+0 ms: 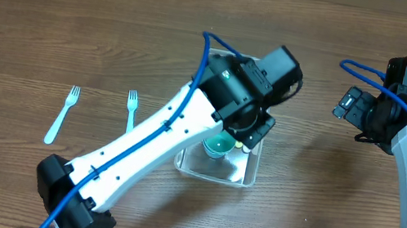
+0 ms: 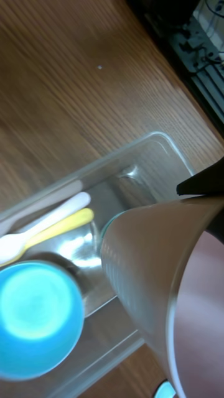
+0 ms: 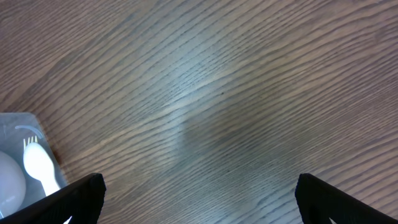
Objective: Pack container
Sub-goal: 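Carry the pink cup into the container and release it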
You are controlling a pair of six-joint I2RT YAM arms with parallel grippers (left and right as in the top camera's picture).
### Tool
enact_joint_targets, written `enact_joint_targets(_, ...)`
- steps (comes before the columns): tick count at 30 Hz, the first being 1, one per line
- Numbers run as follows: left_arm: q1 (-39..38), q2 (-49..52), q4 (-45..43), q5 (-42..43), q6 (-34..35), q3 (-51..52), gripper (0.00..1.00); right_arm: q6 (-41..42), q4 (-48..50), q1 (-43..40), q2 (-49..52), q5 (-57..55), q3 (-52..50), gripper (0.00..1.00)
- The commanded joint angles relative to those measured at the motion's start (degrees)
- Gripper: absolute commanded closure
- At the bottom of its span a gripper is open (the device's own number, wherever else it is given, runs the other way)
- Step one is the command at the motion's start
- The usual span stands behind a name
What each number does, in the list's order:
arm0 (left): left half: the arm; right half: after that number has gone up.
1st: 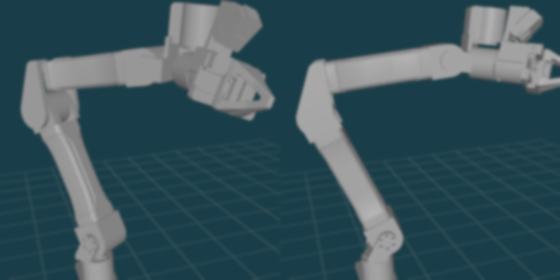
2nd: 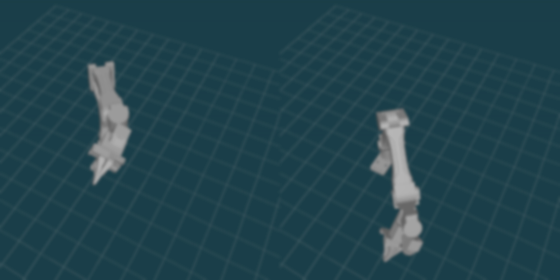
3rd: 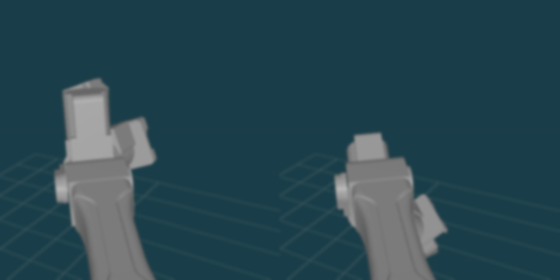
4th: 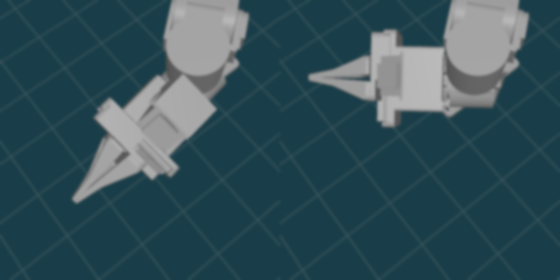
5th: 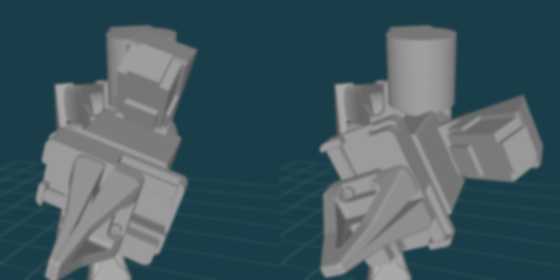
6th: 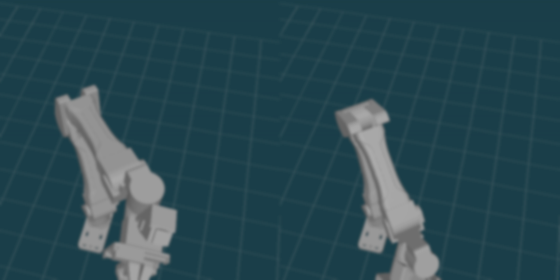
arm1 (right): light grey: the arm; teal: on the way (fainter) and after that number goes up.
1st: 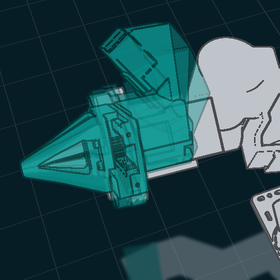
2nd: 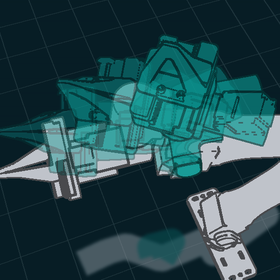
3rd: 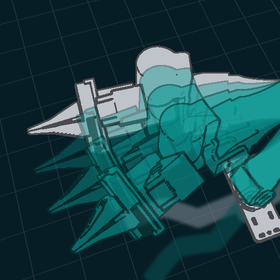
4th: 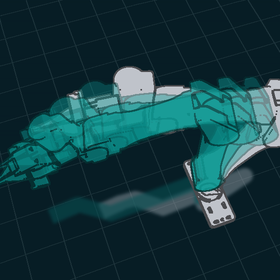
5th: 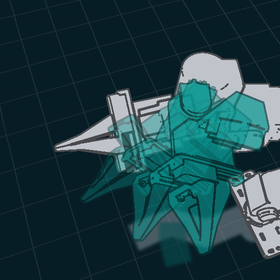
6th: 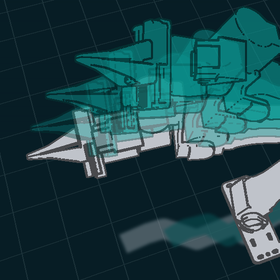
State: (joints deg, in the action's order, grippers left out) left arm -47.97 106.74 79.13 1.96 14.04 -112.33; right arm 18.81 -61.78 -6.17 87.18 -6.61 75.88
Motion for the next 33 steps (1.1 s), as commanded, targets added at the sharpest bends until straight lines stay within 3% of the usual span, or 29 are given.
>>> enact_joint_targets(1,-0.6,-0.2,-2.9,0.4,2.7,7.3,0.96,-0.1,0.2,0.0,-1.4,-0.4,1.2,0.0)
enact_joint_targets(7,0.2,-0.2,-8.7,0.2,2.7,12.9,0.96,-0.1,0.2,0.0,-1.4,-0.4,1.2,0.0)
enact_joint_targets(16,0.2,-0.2,-10.7,-2.0,2.7,17.0,0.93,-0.1,0.2,0.0,-1.4,-0.4,1.2,0.0)
enact_joint_targets(19,0.2,-0.2,-11.3,-2.1,2.7,17.5,0.7,-0.1,0.2,0.0,-1.4,-0.4,1.2,0.0)
enact_joint_targets(20,0.2,-0.2,-11.6,-2.1,2.7,17.4,0.47,-0.1,0.2,0.0,-1.4,-0.4,1.2,0.0)
enact_joint_targets(21,0.3,-0.2,-12.0,-2.0,2.7,17.4,0.34,-0.1,0.2,0.0,-1.4,-0.4,1.2,0.0)
enact_joint_targets(23,0.5,-0.2,-12.1,-1.6,2.7,16.7,0.2,-0.1,0.2,0.0,-1.4,-0.4,1.2,0.0)
enact_joint_targets(25,1.1,-0.3,-11.1,-1.6,2.7,14.7,0.14,-0.1,0.2,0.0,-1.4,-0.4,1.2,0.0)
enact_joint_targets(26,1.7,-0.6,-10.1,-2.1,2.7,13.0,0.0,-0.1,0.2,0.0,-1.4,-0.4,1.2,0.0)
enact_joint_targets(29,6.5,-3.1,-4.0,-2.6,4.3,4.5,0.0,-0.1,0.2,0.0,-1.4,-0.4,1.2,0.0)
enact_joint_targets(33,13.6,-8.9,0.3,-3.2,6.6,2.4,0.0,-0.1,0.2,0.0,-1.4,-0.4,1.2,0.0)
